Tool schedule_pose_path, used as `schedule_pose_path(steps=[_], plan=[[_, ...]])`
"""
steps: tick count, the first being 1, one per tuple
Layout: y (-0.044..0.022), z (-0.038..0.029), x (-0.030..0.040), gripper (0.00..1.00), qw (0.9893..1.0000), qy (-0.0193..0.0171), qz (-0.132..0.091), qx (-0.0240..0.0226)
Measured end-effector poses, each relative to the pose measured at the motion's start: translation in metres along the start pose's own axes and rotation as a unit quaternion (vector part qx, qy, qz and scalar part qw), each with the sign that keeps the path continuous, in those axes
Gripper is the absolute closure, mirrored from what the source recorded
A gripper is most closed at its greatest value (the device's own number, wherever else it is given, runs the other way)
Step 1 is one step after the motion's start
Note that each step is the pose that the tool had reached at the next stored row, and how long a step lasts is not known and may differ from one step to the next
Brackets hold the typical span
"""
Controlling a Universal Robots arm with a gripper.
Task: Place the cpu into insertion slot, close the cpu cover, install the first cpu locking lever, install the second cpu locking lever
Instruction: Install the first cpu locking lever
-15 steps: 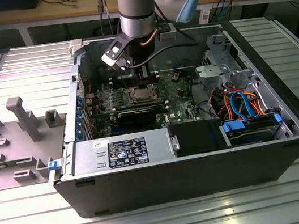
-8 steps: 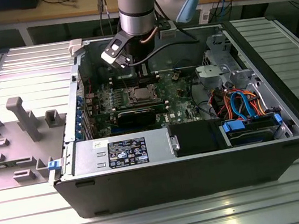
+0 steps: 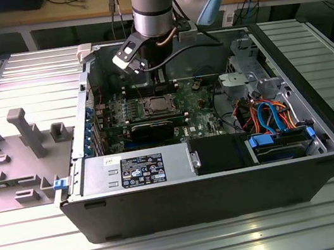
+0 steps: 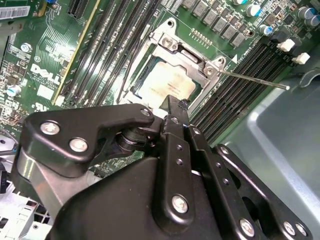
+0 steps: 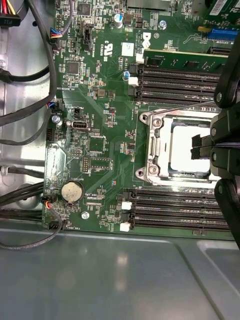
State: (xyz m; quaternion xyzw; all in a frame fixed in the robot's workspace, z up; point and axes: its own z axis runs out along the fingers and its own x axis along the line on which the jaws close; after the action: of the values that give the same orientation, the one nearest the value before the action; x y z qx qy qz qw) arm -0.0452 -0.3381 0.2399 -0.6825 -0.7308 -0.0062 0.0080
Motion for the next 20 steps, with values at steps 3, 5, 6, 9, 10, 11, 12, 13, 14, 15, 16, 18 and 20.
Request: schedule_pose_path(steps=[3, 5, 6, 9, 10, 11, 12, 13, 14, 15, 16, 18, 20], plan=[[0.0, -0.0021, 0.0, 0.89, 1.0, 0.0002, 0.0, 0.0], [0.0, -0.0043, 0.0001, 0.89, 1.0, 0.0004, 0.0, 0.0], [0.0, -0.0048, 0.0001, 0.89, 1.0, 0.0005, 0.0, 0.0], [0.0, -0.0069, 0.0001, 0.89, 1.0, 0.0009, 0.0, -0.0001], [0.0, -0.0076, 0.0002, 0.89, 1.0, 0.0009, 0.0, -0.0001], [0.0, -0.0082, 0.0002, 0.89, 1.0, 0.0011, 0.0, -0.0001], [0.0, -0.0089, 0.0002, 0.89, 1.0, 0.0011, 0.0, -0.0001], [0.0, -0.0096, 0.0002, 0.89, 1.0, 0.0012, 0.0, -0.0001], [0.0, -0.0106, 0.0002, 0.89, 1.0, 0.0013, 0.0, -0.0001], [0.0, -0.0115, 0.0002, 0.89, 1.0, 0.0014, 0.0, 0.0], [0.0, -0.0122, 0.0002, 0.89, 1.0, 0.0014, 0.0, -0.0001], [0.0, -0.014, 0.0003, 0.89, 1.0, 0.0015, 0.0, -0.0001], [0.0, -0.0173, 0.0004, 0.89, 1.0, 0.0021, 0.0, -0.0001]])
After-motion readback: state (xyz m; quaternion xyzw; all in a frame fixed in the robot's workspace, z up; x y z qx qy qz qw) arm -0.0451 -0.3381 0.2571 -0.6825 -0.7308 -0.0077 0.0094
